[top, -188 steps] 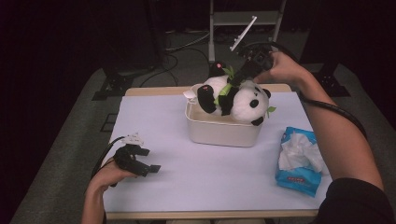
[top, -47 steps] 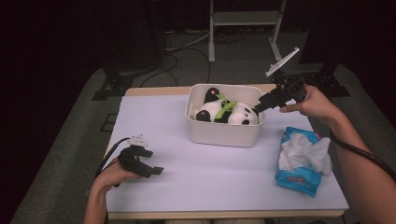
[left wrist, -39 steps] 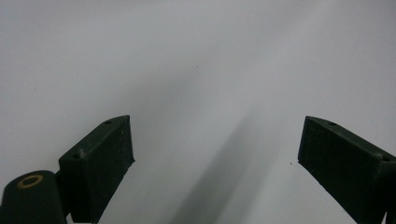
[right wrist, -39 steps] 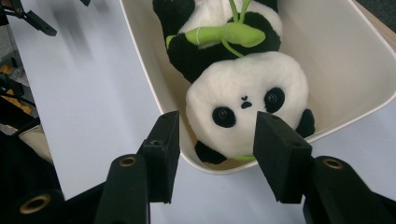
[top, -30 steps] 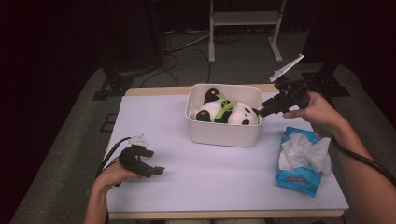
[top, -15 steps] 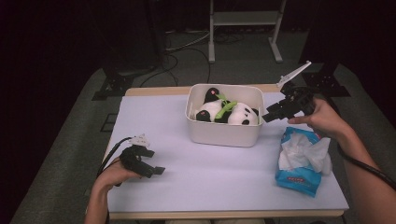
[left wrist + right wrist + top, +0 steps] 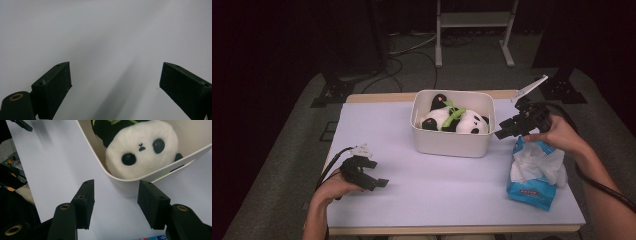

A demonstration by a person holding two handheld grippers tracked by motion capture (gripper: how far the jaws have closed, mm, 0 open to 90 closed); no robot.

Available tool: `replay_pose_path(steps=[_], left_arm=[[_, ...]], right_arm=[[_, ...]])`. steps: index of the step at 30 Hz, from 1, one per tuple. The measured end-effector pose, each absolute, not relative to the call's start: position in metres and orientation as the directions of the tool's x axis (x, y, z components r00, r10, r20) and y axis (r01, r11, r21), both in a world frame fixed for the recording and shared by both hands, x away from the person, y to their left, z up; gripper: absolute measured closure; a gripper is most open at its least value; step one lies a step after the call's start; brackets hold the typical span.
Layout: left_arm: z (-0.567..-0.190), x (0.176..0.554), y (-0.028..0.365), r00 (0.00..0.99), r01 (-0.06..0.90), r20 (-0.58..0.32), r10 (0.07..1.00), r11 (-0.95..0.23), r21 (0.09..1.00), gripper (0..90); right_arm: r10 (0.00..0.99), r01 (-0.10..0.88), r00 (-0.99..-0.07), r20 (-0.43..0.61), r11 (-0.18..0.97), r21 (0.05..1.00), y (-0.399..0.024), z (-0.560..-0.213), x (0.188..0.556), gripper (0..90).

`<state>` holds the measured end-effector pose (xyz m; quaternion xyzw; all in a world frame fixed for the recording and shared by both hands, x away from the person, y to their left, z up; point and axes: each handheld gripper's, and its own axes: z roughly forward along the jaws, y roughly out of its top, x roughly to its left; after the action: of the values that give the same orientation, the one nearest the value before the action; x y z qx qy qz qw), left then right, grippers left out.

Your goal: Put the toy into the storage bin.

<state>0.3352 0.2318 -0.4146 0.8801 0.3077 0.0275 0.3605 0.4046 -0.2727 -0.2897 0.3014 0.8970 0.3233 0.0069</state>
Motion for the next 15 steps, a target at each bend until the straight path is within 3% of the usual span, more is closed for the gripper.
replay_pose_path(steps=[15], left_arm=[[-0.414,0.333,0.229,0.816,0.513,-0.169,0.553,-0.558,0.652,9.4]], right_arm=[[0.555,0.555,-0.807,0.204,0.593,0.583,-0.283,-0.305,0.384,45.5]])
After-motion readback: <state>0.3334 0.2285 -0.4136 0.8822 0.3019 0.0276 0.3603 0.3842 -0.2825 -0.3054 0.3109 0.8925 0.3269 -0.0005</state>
